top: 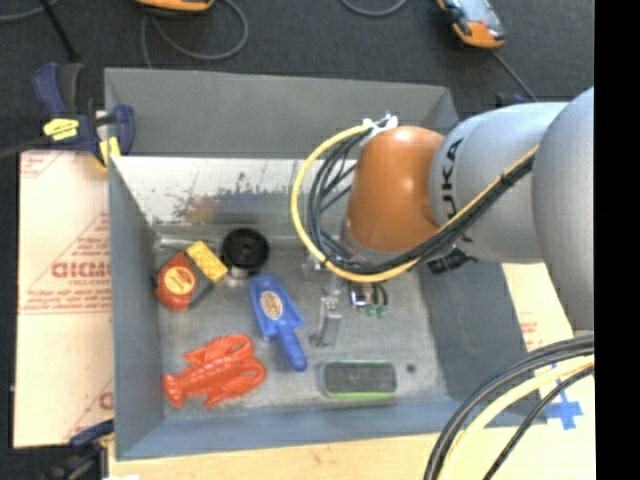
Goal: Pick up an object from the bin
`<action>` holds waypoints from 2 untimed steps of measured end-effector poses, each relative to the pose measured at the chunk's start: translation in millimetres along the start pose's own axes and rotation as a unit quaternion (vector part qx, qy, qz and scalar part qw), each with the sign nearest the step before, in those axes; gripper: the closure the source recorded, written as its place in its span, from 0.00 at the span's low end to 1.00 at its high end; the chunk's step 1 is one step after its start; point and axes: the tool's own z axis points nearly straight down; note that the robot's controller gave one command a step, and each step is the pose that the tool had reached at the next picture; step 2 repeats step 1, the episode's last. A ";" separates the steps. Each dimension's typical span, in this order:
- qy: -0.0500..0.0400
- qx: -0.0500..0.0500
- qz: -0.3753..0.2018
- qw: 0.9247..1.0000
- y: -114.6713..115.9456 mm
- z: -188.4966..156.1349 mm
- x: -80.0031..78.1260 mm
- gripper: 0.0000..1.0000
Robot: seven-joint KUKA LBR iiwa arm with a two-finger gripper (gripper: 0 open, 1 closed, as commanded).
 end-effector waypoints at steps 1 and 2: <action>0.009 0.002 -0.178 0.984 55.1 59.9 -18.1 1.00; 0.009 0.002 -0.178 0.984 55.1 59.9 -18.1 1.00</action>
Offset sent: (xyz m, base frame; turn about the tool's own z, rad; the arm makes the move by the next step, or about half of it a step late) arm 0.0000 0.0000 0.0000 0.0000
